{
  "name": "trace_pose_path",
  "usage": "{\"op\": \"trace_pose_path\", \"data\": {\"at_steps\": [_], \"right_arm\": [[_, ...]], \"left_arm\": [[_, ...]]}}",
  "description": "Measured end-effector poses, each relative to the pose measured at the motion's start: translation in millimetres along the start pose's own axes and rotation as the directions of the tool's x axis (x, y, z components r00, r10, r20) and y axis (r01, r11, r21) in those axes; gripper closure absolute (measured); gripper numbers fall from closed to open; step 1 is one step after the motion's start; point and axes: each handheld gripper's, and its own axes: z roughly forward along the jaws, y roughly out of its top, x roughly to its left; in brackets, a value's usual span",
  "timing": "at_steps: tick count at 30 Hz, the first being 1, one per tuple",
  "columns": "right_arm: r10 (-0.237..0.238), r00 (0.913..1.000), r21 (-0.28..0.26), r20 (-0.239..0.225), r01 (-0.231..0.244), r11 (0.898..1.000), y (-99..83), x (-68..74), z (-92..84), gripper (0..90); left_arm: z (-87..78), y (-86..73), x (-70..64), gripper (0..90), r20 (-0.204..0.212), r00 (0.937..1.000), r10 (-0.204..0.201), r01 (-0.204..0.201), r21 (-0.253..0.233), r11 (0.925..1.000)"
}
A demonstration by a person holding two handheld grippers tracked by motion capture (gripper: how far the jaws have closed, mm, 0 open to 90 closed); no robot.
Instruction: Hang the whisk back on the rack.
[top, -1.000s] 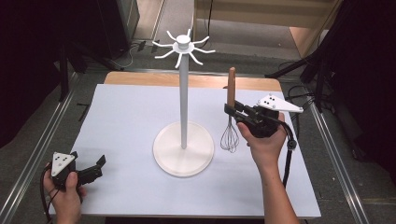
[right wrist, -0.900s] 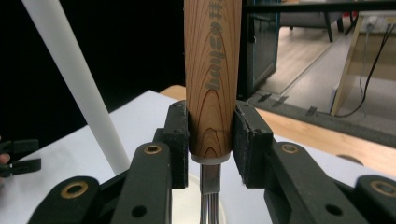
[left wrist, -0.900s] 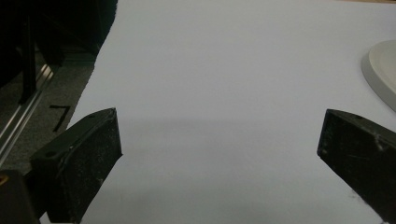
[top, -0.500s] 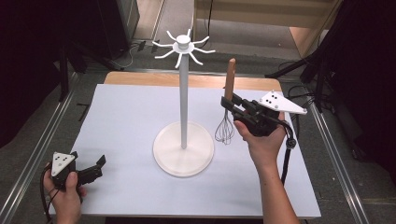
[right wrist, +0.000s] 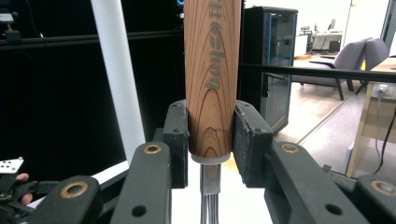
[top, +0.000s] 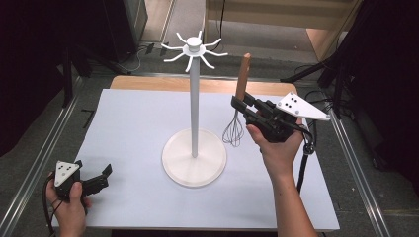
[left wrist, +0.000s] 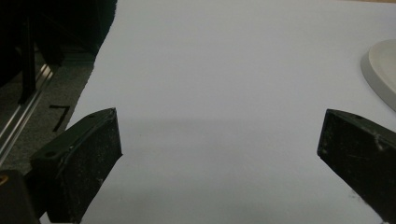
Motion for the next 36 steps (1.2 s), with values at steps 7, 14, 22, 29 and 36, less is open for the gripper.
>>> {"op": "trace_pose_path", "data": {"at_steps": [7, 14, 22, 29, 36], "right_arm": [[0.002, 0.9996, -0.018, -0.027, -0.003, 1.000, 10.4, 5.3, 1.8, 70.8], [-0.005, 0.9990, -0.036, -0.045, 0.004, 0.999, 19.5, 12.5, 3.3, 70.8], [-0.008, 0.9975, -0.039, -0.070, 0.005, 0.999, 24.7, 18.3, 6.8, 70.8], [0.018, 0.9941, -0.038, -0.106, -0.023, 0.999, 25.1, 17.8, 9.7, 70.8], [0.021, 0.9914, -0.033, -0.129, -0.026, 0.999, 26.4, 18.7, 13.1, 70.8]], "left_arm": [[0.1, 0.0, -0.1, 0.2, 0.001, 1.0000, 0.000, 0.000, 0.000, 1.0000], [0.0, 0.0, 0.0, 0.2, 0.000, 1.0000, 0.000, 0.000, 0.000, 1.0000], [0.0, 0.1, 0.1, 0.2, 0.001, 1.0000, 0.000, 0.000, 0.001, 1.0000], [0.1, 0.0, 0.1, 0.2, 0.001, 1.0000, 0.000, 0.000, 0.001, 1.0000], [0.2, 0.1, 0.1, 0.2, 0.004, 1.0000, -0.002, 0.002, 0.002, 1.0000]]}}
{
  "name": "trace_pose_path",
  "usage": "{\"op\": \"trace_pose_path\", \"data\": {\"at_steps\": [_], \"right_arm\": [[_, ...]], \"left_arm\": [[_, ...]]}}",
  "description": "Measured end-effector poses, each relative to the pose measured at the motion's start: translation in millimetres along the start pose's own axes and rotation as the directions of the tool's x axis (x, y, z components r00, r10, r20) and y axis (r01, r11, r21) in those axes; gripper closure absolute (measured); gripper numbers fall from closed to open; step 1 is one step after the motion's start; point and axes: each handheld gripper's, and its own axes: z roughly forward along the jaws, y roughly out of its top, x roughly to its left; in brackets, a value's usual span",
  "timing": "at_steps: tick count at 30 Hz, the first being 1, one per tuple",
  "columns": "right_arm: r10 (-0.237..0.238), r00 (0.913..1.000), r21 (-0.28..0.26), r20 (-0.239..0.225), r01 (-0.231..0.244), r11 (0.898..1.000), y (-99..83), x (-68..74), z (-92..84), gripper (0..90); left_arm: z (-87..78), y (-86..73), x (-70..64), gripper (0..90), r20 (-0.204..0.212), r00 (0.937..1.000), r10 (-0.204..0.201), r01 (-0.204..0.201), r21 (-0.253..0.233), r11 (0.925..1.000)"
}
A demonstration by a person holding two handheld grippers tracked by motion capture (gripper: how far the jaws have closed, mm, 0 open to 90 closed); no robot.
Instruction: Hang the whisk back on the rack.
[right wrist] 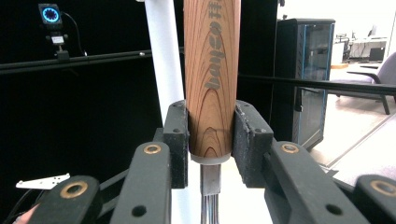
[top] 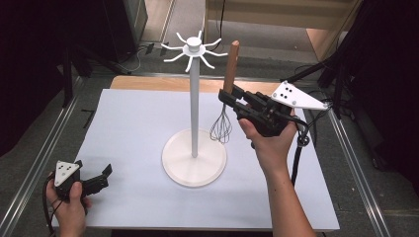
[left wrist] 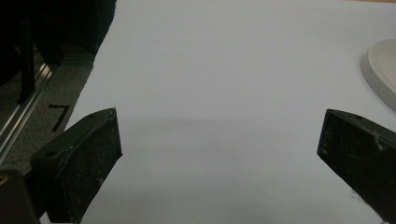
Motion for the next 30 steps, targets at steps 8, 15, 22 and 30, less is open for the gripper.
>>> {"op": "trace_pose_path", "data": {"at_steps": [8, 15, 22, 30], "right_arm": [[0.014, 0.9994, -0.005, -0.033, -0.014, 1.000, -1.2, -0.8, 3.7, 70.7], [0.020, 0.9984, -0.008, -0.053, -0.021, 1.000, 1.3, 0.5, 2.4, 70.8], [0.033, 0.9969, 0.008, -0.071, -0.033, 0.999, 2.1, -0.5, 5.6, 70.8], [0.030, 0.9957, 0.034, -0.087, -0.027, 0.999, -1.0, -1.0, 12.9, 70.8]], "left_arm": [[0.2, 0.0, 0.0, 0.2, 0.001, 1.0000, -0.001, 0.001, 0.001, 1.0000], [0.2, 0.1, 0.1, 0.2, 0.001, 1.0000, 0.000, 0.000, 0.001, 1.0000], [0.3, 0.1, 0.0, 0.2, 0.001, 1.0000, -0.002, 0.002, 0.002, 1.0000], [0.2, 0.0, 0.1, 0.2, 0.002, 1.0000, -0.004, 0.004, 0.000, 1.0000]]}}
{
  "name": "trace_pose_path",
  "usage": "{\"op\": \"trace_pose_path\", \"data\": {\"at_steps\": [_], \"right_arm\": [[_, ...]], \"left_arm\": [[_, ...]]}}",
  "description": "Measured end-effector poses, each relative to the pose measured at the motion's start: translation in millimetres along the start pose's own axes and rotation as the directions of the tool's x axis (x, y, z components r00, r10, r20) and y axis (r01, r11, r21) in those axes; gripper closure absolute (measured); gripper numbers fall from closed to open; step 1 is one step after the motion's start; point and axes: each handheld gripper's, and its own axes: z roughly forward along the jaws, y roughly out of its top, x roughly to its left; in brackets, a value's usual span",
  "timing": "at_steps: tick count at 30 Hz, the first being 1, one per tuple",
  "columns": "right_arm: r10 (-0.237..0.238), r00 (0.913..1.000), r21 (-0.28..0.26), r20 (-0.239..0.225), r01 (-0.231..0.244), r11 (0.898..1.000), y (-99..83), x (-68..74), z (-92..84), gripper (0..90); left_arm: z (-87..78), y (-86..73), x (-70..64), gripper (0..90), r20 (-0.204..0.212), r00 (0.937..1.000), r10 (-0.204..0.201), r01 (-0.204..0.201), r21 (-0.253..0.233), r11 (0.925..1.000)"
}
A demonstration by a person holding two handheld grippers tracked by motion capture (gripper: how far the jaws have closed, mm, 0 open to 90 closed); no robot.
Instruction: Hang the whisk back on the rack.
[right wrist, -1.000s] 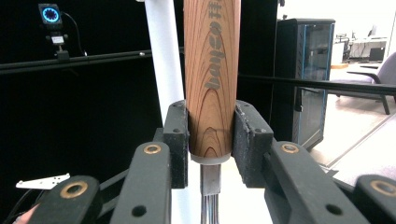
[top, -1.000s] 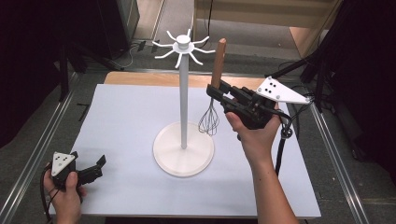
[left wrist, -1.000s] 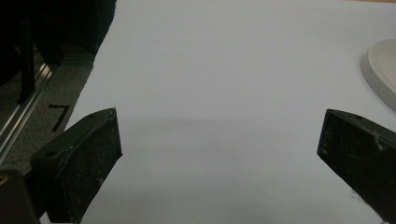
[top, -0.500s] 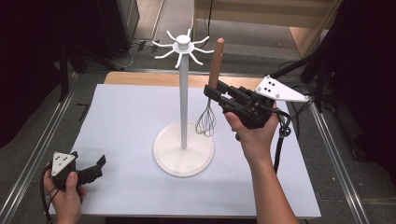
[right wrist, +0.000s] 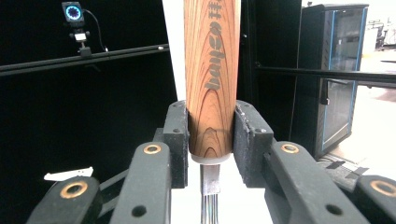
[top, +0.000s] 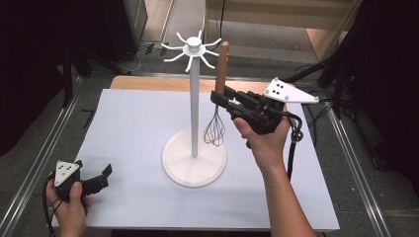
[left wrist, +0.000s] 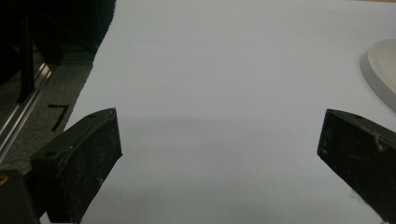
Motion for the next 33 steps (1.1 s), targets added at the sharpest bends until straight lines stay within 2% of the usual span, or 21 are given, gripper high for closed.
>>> {"op": "trace_pose_path", "data": {"at_steps": [6, 15, 24, 26, 29, 33], "right_arm": [[-0.009, 0.9999, 0.012, -0.004, 0.009, 1.000, -3.6, 0.3, 5.2, 70.8], [-0.040, 0.9991, -0.009, 0.010, 0.040, 0.999, -12.9, -2.8, 6.4, 70.7], [-0.065, 0.9976, -0.023, 0.023, 0.066, 0.998, -15.0, -3.9, 9.4, 69.9], [-0.061, 0.9976, -0.026, 0.034, 0.061, 0.998, -16.1, -3.8, 8.3, 66.0], [-0.046, 0.9980, -0.022, 0.044, 0.047, 0.999, -16.8, -4.2, 5.8, 54.9], [-0.056, 0.9962, -0.017, 0.067, 0.057, 0.998, -17.5, -5.5, 0.7, 44.8]], "left_arm": [[0.0, 0.0, 0.2, 0.2, 0.001, 1.0000, -0.002, 0.002, 0.000, 1.0000], [0.0, 0.0, 0.2, 0.2, 0.000, 1.0000, -0.003, 0.003, 0.001, 1.0000], [0.2, 0.2, 0.2, 0.2, 0.001, 1.0000, -0.002, 0.002, 0.006, 1.0000], [0.1, 0.1, 0.2, 0.2, 0.002, 1.0000, -0.003, 0.003, 0.003, 1.0000], [0.1, 0.2, 0.4, 0.2, 0.001, 1.0000, -0.006, 0.006, 0.003, 1.0000], [0.5, 0.4, 0.5, 0.2, -0.002, 1.0000, -0.006, 0.006, 0.008, 1.0000]]}}
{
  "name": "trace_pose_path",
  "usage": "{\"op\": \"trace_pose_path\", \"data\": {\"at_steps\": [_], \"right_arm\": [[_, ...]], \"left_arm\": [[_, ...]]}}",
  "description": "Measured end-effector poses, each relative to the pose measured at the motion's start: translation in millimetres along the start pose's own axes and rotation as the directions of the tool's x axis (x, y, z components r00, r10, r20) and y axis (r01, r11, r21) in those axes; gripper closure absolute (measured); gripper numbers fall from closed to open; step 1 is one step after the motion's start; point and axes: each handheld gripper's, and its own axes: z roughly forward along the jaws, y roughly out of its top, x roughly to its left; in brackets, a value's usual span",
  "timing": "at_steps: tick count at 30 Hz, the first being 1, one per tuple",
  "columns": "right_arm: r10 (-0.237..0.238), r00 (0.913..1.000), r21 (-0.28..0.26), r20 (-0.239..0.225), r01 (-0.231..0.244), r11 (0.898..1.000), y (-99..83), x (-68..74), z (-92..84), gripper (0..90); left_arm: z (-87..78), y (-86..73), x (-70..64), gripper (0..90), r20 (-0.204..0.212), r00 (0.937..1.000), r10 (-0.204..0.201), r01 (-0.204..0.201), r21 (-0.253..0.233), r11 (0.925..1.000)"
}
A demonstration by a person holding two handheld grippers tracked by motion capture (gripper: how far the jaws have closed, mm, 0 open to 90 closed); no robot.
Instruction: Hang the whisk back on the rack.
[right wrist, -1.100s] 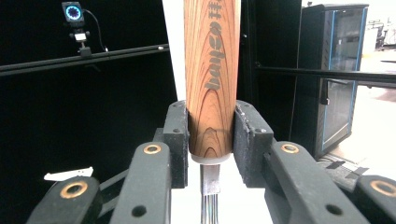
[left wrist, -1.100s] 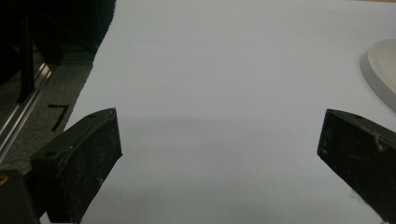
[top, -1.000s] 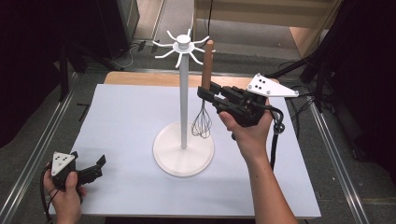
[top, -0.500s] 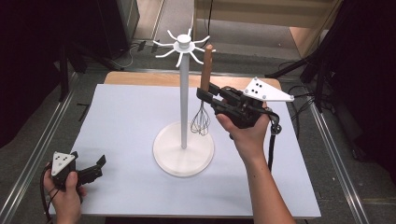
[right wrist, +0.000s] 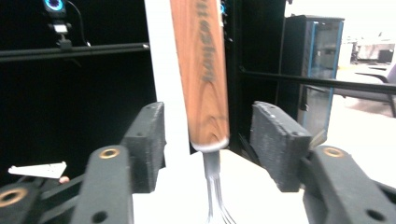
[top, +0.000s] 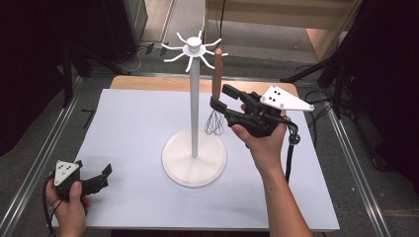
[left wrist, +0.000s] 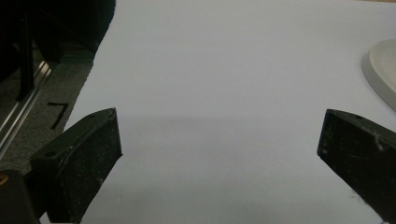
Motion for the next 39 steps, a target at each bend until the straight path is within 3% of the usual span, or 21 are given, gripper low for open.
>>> {"op": "trace_pose_path", "data": {"at_steps": [3, 4, 7, 12, 19, 22, 25, 39], "right_arm": [[-0.006, 0.9991, 0.029, 0.042, 0.005, 1.000, -2.2, -3.1, -6.6, 32.9], [-0.019, 0.9966, 0.048, 0.080, 0.015, 0.999, -3.9, -4.8, -9.5, 29.7], [-0.041, 0.9794, 0.077, 0.198, 0.026, 0.997, -11.3, -8.1, -17.5, 13.5], [-0.007, 0.9602, 0.109, 0.279, -0.024, 0.994, -24.9, -15.2, -32.2, 0.0], [-0.003, 0.9440, 0.134, 0.330, -0.044, 0.990, -44.8, -22.3, -48.5, 0.0], [-0.018, 0.9323, 0.142, 0.361, -0.036, 0.989, -53.3, -23.5, -55.0, 0.0], [-0.007, 0.9304, 0.142, 0.366, -0.048, 0.989, -61.7, -26.4, -61.2, 0.0], [0.015, 0.9029, 0.187, 0.430, -0.105, 0.977, -105.5, -37.8, -86.1, 0.0]], "left_arm": [[0.1, 0.0, -0.1, 0.2, 0.000, 1.0000, 0.000, 0.000, 0.000, 1.0000], [0.2, 0.0, -0.1, 0.2, 0.000, 1.0000, -0.001, 0.001, 0.001, 1.0000], [0.3, 0.1, -0.1, 0.2, 0.000, 1.0000, 0.003, -0.003, 0.002, 1.0000], [0.2, 0.1, -0.1, 0.2, 0.001, 1.0000, 0.000, 0.000, 0.002, 1.0000], [0.0, 0.1, -0.2, 0.2, 0.001, 1.0000, 0.007, -0.007, 0.005, 1.0000], [0.2, 0.0, -0.4, 0.2, -0.001, 1.0000, 0.008, -0.008, 0.002, 1.0000], [0.1, 0.0, -0.7, 0.2, -0.002, 0.9999, 0.011, -0.011, 0.004, 0.9999], [-0.1, -0.2, -1.5, 0.2, -0.006, 0.9998, 0.019, -0.019, 0.001, 0.9998]]}}
